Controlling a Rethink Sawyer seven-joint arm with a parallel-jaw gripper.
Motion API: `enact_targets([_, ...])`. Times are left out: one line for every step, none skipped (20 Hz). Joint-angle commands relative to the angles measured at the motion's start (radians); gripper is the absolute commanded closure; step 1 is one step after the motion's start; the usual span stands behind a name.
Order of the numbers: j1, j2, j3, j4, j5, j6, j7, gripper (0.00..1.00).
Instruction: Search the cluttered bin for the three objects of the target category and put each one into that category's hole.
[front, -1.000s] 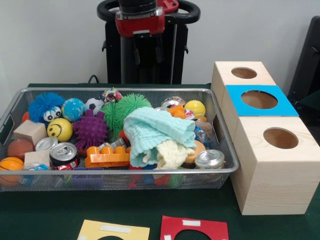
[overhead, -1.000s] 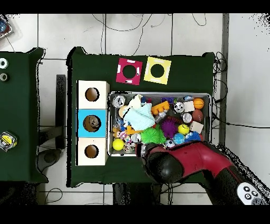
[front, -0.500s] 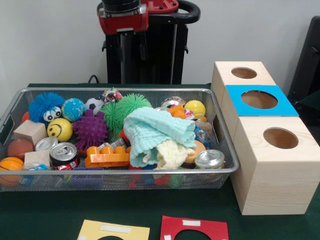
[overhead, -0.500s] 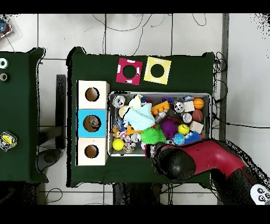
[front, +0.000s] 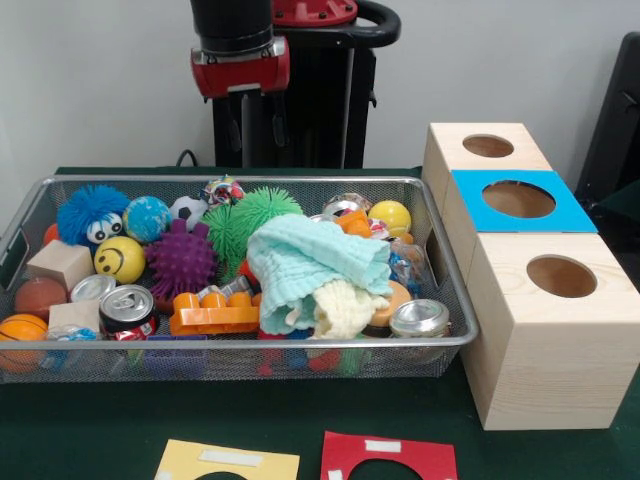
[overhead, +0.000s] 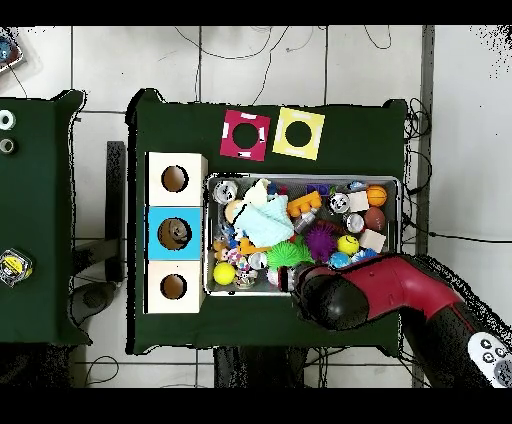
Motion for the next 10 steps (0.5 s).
enact_targets([-0.042,0.087,-0.011,-0.128,-0.113,-0.007,-0.281,0.0])
enact_targets([-0.052,0.089,-0.003,-0.135,-0.109,0.007,-0.3,0.0])
enact_targets([-0.061,0.088,0.002,-0.139,-0.106,0.018,-0.314,0.0])
enact_targets([-0.068,0.09,0.008,-0.146,-0.105,0.028,-0.329,0.0])
enact_targets([-0.073,0.092,0.009,-0.155,-0.104,0.037,-0.338,0.0])
enact_targets([-0.076,0.097,0.008,-0.16,-0.107,0.04,-0.34,0.0])
enact_targets([-0.078,0.105,0.008,-0.166,-0.11,0.041,-0.343,0.0])
enact_targets([-0.079,0.114,0.005,-0.168,-0.117,0.035,-0.338,0.0])
enact_targets([-0.078,0.12,0.002,-0.173,-0.122,0.033,-0.333,0.0])
enact_targets([-0.078,0.123,0.0,-0.173,-0.127,0.029,-0.327,0.0])
